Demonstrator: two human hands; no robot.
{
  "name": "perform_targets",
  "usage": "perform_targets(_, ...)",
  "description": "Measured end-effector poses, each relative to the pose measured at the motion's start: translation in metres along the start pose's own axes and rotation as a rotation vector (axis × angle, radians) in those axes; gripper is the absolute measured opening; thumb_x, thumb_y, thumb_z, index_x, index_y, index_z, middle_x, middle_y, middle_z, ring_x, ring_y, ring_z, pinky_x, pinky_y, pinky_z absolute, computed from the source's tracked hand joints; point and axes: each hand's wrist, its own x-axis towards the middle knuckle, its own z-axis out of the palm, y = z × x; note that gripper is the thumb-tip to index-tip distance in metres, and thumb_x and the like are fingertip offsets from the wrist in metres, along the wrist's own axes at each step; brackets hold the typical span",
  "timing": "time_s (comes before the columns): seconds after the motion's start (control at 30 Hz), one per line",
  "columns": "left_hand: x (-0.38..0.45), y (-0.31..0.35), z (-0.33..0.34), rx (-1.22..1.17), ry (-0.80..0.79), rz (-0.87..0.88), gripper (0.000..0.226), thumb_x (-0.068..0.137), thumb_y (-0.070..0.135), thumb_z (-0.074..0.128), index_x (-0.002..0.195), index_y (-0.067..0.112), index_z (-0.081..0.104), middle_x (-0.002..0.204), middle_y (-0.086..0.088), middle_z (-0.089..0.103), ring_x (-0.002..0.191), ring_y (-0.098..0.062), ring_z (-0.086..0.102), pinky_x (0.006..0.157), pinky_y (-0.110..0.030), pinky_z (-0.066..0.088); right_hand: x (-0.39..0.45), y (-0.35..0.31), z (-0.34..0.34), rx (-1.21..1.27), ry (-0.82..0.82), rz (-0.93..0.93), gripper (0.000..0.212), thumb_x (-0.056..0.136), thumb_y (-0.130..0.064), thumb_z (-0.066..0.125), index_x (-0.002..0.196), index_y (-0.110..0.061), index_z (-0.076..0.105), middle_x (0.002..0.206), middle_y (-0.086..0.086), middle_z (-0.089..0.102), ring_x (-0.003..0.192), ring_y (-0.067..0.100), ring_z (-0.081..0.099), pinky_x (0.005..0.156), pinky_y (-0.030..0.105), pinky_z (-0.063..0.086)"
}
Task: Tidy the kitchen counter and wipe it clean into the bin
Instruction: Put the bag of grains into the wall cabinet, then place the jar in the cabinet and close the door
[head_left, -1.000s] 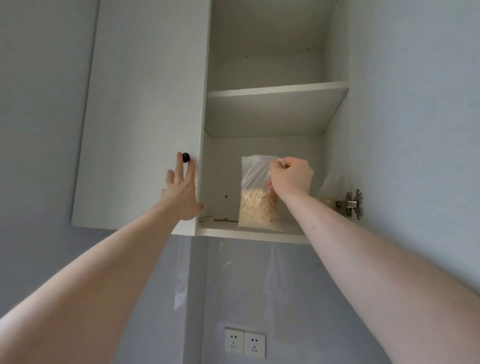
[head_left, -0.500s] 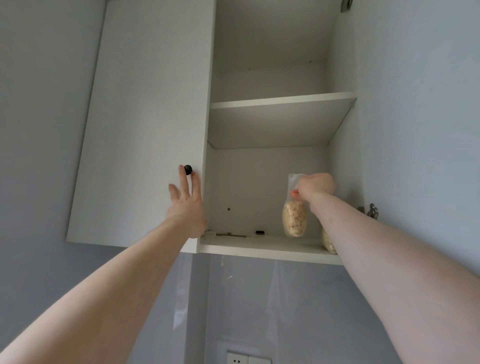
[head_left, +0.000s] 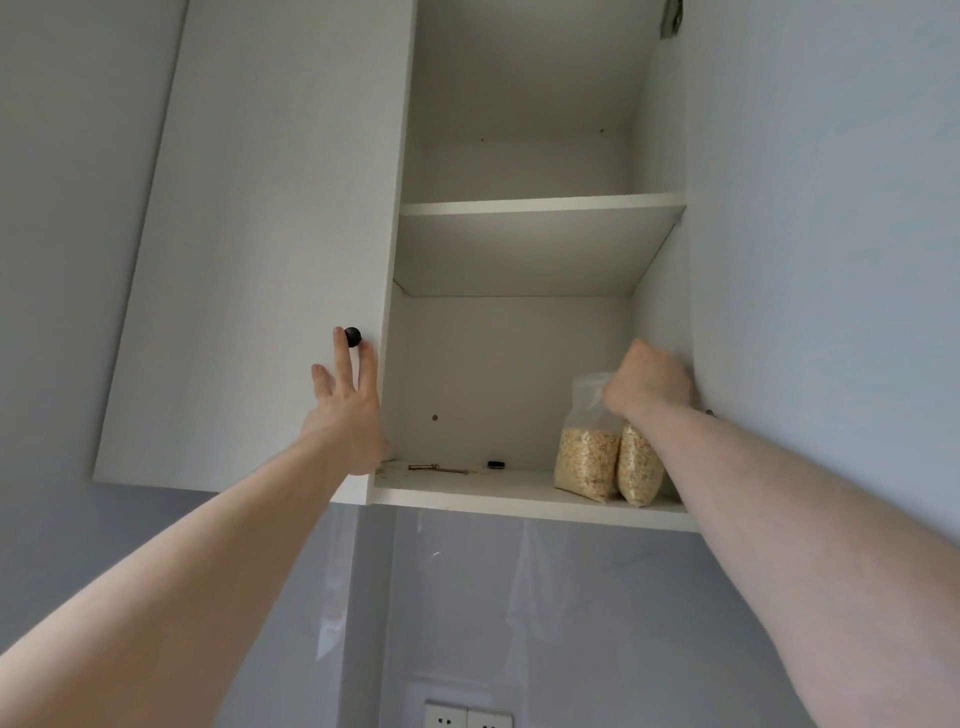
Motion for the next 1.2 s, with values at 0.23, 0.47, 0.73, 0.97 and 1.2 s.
perform_targets(0.23,-0.007,-0.002,-0.005,-0.024,-0.007,0.032,0.122,0.094,0.032,0.069,0.150,0.020,-0.039,0.152,-0.006,-0.052,0.154,-0.043,-0.008,0.107,-0.048,0.046,-0.031,-0.014,-0.007,0.167,0.112,-0.098,0.047,0.086,-0.021,0.066,0.129,-0.014,0.048,0.129,0.012,0.044,0.105,0.038,0.062,0.080,0.041,0.050)
perform_targets(0.47,-0.083,-0.009,0.010,-0.237,0.065,0.221,0.087,0.095,0.032,0.059,0.160,0.029,0.001,0.168,0.001,-0.017,0.155,-0.032,0.004,0.125,-0.047,0.018,-0.121,-0.037,0.019,0.471,0.050,-0.353,0.043,0.086,-0.020,0.062,0.126,-0.028,0.047,0.125,-0.003,0.044,0.074,0.022,0.058,0.065,0.035,0.046)
perform_targets(0.73,-0.282,-0.047,0.100,-0.335,-0.337,0.290,0.072,0.089,0.040,0.065,0.151,0.033,0.031,0.163,0.012,0.016,0.148,-0.014,0.022,0.120,-0.027,0.025,-0.311,0.039,0.088,0.580,-0.390,-0.511,0.041,0.082,-0.019,0.067,0.117,-0.034,0.052,0.115,-0.019,0.051,0.061,0.012,0.056,0.068,0.032,0.048)
perform_targets(0.97,-0.400,-0.089,0.204,-0.247,-0.810,0.190,0.070,0.088,0.040,0.067,0.150,0.026,0.039,0.158,0.005,0.031,0.142,-0.020,0.037,0.117,-0.030,0.033,-0.451,0.113,0.155,0.323,-1.170,-0.333,0.057,0.088,-0.033,0.066,0.139,-0.039,0.040,0.130,-0.020,0.046,0.088,0.004,0.060,0.087,0.030,0.050)
perform_targets(1.2,-0.490,-0.102,0.292,-0.242,-1.165,-0.068,0.100,0.084,0.038,0.076,0.161,0.016,0.016,0.163,-0.005,0.024,0.144,-0.026,0.037,0.119,-0.034,0.034,-0.553,0.158,0.215,0.140,-1.593,-0.210,0.093,0.083,-0.033,0.073,0.158,-0.026,0.018,0.164,-0.005,0.019,0.145,0.019,0.036,0.114,0.034,0.036)
